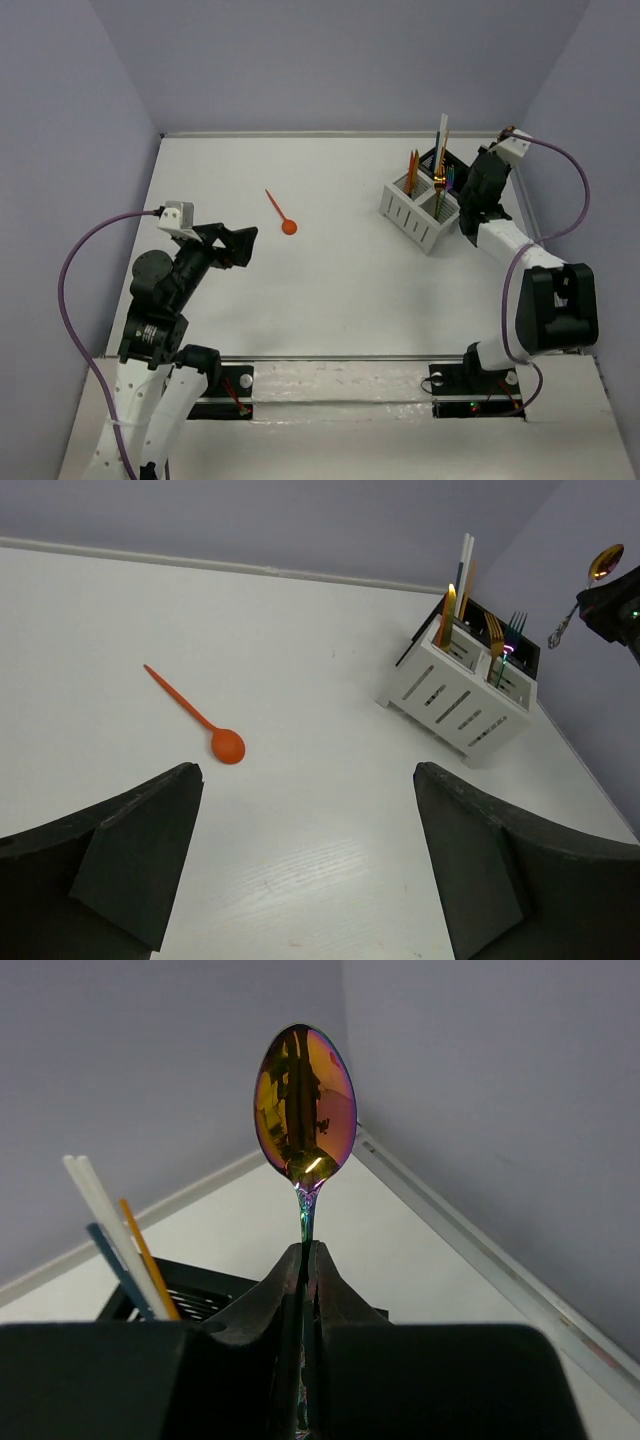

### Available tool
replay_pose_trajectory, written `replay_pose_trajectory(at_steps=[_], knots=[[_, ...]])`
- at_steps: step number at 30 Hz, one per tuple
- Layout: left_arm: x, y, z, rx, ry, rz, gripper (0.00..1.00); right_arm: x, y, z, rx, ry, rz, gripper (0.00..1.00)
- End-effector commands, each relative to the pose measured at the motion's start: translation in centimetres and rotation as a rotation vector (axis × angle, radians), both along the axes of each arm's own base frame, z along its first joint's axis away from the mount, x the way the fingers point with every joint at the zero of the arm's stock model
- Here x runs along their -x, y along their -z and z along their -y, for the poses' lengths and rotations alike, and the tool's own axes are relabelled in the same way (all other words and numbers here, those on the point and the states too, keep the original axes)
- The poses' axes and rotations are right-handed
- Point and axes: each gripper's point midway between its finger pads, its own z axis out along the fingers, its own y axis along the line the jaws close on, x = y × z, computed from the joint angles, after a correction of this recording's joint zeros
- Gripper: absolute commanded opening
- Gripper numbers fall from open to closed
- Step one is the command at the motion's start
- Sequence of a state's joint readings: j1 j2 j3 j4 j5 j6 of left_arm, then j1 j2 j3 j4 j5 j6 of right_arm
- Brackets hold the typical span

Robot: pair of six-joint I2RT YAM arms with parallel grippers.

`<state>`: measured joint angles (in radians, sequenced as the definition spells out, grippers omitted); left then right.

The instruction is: Sort the eating utensils into containers

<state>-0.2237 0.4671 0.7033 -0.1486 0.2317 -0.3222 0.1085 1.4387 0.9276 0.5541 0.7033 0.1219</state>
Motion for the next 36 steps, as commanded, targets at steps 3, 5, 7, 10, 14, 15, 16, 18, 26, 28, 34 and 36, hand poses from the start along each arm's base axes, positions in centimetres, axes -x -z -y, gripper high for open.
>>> replay_pose_trajectory(at_steps=[3, 5, 7, 10, 14, 15, 16, 18, 26, 28, 34, 36], knots=[[0.4, -2.5, 0.4, 0.005, 0.025, 0.080, 0.99, -2.8, -2.9, 1.4, 0.074, 0.018, 0.099, 0.07], [0.4, -2.4, 0.4, 0.003, 0.025, 0.076, 0.99, -3.5, -2.0, 1.2, 0.080, 0.006, 0.088, 0.07], [0.3, -2.4, 0.4, 0.003, 0.025, 0.076, 0.99, -4.2, -1.5, 0.8, 0.086, -0.018, 0.081, 0.07], [0.3, -2.4, 0.4, 0.003, 0.023, 0.078, 0.99, -5.1, -1.4, 0.6, 0.087, -0.026, 0.080, 0.07], [0.3, -2.4, 0.4, 0.003, 0.023, 0.076, 0.99, -5.4, 0.4, 0.7, 0.109, -0.029, 0.031, 0.07], [0.3, -2.5, 0.4, 0.002, 0.020, 0.080, 0.99, -5.4, 0.9, 0.6, 0.108, -0.033, 0.024, 0.07], [0.3, -2.5, 0.4, 0.003, 0.020, 0.079, 0.99, -5.3, 1.2, 0.6, 0.106, -0.033, 0.024, 0.07], [0.3, -2.4, 0.4, 0.003, 0.023, 0.078, 0.99, -5.3, 2.2, 0.4, 0.105, -0.047, 0.006, 0.07], [0.2, -2.4, 0.4, 0.003, 0.023, 0.079, 0.99, -5.1, 2.2, 0.0, 0.108, -0.074, -0.012, 0.39], [0.2, -2.4, 0.5, 0.005, 0.023, 0.079, 0.99, -4.8, 0.2, -1.0, 0.068, -0.107, 0.037, 0.44], [0.3, -2.5, 0.4, 0.005, 0.023, 0.082, 0.99, -3.3, -4.5, -5.0, 0.029, -0.207, 0.113, 0.43], [0.2, -2.5, 0.4, 0.006, 0.023, 0.083, 0.99, -3.1, -5.1, -9.1, 0.006, -0.323, 0.104, 0.41]])
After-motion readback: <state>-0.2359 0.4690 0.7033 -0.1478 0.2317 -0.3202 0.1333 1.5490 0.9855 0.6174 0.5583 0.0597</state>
